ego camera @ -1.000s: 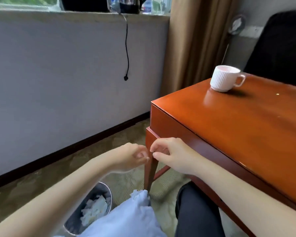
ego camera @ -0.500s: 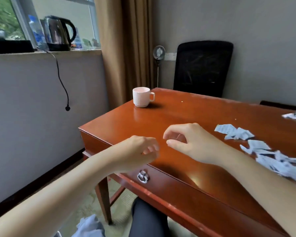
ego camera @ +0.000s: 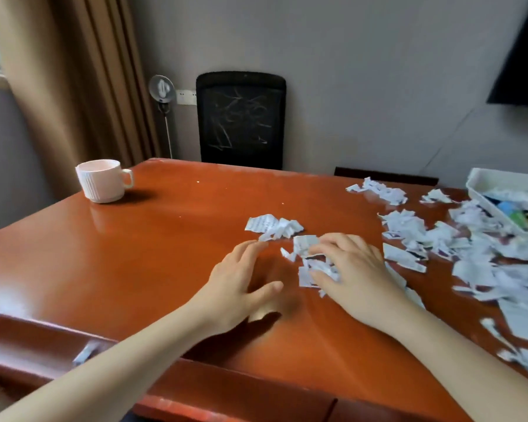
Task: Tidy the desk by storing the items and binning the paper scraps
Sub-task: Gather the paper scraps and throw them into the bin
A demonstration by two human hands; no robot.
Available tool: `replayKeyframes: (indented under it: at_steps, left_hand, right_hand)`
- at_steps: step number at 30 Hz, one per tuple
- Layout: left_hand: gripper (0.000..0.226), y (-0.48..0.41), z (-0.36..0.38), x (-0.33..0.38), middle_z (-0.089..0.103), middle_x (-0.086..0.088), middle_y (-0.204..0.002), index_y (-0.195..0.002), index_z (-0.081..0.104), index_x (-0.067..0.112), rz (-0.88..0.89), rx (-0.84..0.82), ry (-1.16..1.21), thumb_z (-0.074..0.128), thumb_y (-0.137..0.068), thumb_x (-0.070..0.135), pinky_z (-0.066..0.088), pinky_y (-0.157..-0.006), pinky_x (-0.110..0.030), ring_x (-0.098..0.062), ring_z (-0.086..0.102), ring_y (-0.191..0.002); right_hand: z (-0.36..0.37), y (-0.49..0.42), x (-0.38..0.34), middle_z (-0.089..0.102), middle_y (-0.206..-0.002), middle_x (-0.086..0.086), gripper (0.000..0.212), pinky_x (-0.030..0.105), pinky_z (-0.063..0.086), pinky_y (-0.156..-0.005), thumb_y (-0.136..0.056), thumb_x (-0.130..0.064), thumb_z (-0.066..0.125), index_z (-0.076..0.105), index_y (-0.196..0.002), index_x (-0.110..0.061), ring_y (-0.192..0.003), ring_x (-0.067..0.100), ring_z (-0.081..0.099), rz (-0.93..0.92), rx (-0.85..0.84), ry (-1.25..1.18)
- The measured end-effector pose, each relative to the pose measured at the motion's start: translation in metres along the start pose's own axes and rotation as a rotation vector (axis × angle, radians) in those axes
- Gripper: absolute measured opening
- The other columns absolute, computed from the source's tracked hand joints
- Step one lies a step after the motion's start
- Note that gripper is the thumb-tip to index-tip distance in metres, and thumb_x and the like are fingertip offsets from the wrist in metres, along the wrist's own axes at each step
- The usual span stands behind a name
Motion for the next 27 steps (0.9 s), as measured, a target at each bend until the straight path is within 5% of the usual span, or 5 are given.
replayKeyframes:
  at_steps: [6, 9, 20, 27]
  left_hand:
    - [0.080, -0.042, 0.033, 0.037, 0.001, 0.009, -0.158, -0.144, -0.001, 0.047, 0.046, 0.007, -0.173, 0.024, -0.074, 0.078, -0.006, -0.117, -0.049, -0.015, -0.005, -0.147]
    - [0.082, -0.065, 0.040, 0.033, -0.007, 0.005, -0.159, -0.147, -0.004, 0.041, 0.001, 0.013, -0.267, 0.033, -0.082, 0.073, -0.007, -0.115, -0.050, -0.020, -0.012, -0.146]
    - [0.076, -0.121, 0.022, -0.022, 0.003, -0.001, -0.160, -0.150, 0.002, 0.030, -0.193, 0.174, -0.181, 0.038, -0.089, 0.058, -0.002, -0.115, -0.051, -0.023, -0.006, -0.147]
    - [0.062, -0.145, 0.013, -0.051, 0.006, -0.002, -0.160, -0.149, 0.007, 0.036, -0.200, 0.087, -0.178, 0.026, -0.094, 0.057, 0.002, -0.115, -0.051, -0.023, 0.000, -0.147]
  right_hand:
    - [0.015, 0.020, 0.061, -0.011, -0.159, -0.011, 0.059, 0.046, 0.002, -0.117, -0.094, -0.060, 0.022, 0.000, -0.147, -0.044, -0.147, 0.017, -0.009, 0.200, -0.134, 0.024]
    - [0.030, 0.015, 0.070, -0.015, -0.158, -0.012, 0.060, 0.045, -0.004, -0.117, -0.093, -0.062, 0.018, -0.004, -0.146, -0.046, -0.146, 0.016, -0.014, 0.198, -0.184, -0.008]
    - [0.048, -0.082, 0.074, 0.013, -0.159, -0.005, 0.057, 0.044, 0.007, -0.118, -0.098, -0.052, 0.027, 0.011, -0.150, -0.033, -0.147, 0.019, 0.009, 0.197, -0.087, -0.014]
    - [0.024, -0.100, 0.060, 0.050, -0.139, -0.010, 0.044, 0.038, 0.008, -0.118, -0.099, -0.043, 0.030, 0.035, -0.142, -0.032, -0.134, 0.013, 0.036, 0.188, 0.204, 0.055]
Point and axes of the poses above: each hand's wrist, its own y-axis away from the middle knuckle, its own z-axis out of the palm, x = y × z, the point moved 8 cm from there along -y, towards the middle knuckle
